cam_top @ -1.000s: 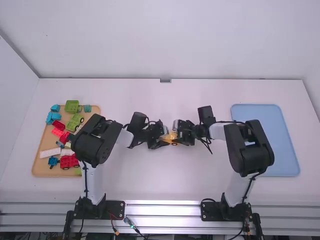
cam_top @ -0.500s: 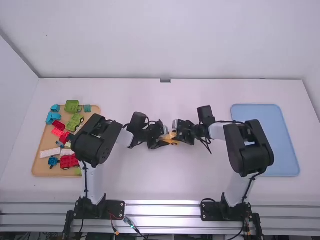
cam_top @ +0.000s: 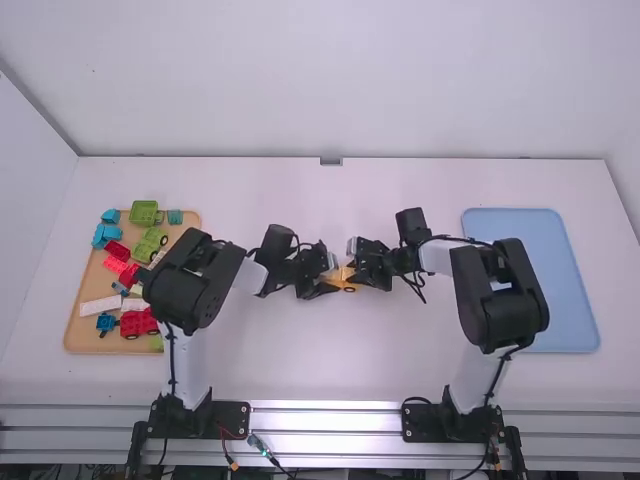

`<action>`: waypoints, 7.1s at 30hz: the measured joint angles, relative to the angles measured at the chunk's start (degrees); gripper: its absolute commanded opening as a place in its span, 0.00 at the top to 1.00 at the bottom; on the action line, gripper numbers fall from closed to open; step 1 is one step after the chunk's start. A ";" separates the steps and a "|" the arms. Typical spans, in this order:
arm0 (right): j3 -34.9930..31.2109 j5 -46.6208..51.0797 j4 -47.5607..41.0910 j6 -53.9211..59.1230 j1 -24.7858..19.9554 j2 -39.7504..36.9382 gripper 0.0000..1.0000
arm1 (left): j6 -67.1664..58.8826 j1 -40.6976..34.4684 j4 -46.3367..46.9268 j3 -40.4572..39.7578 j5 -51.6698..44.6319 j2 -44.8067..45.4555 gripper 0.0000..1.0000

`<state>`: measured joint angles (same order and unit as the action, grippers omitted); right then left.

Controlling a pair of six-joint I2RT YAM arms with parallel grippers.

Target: Assemble lego blocks to make yellow taxi

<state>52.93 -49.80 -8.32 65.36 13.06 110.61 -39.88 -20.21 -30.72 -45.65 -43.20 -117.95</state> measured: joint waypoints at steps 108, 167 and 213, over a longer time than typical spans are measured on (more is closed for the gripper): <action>-0.66 -7.69 15.17 -5.88 -1.33 3.02 1.00 | 2.01 -0.26 -1.51 0.33 1.22 0.00 0.61; 6.84 9.51 23.98 -27.52 -8.35 -4.92 0.01 | 30.56 32.28 57.07 0.15 41.57 45.79 0.00; 8.24 9.53 24.48 -29.22 -5.77 -4.92 0.01 | 22.34 48.87 56.61 -8.63 42.36 15.06 0.57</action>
<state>61.17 -40.27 16.16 36.14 7.29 105.69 -17.54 28.67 25.89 -54.28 -0.84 -102.89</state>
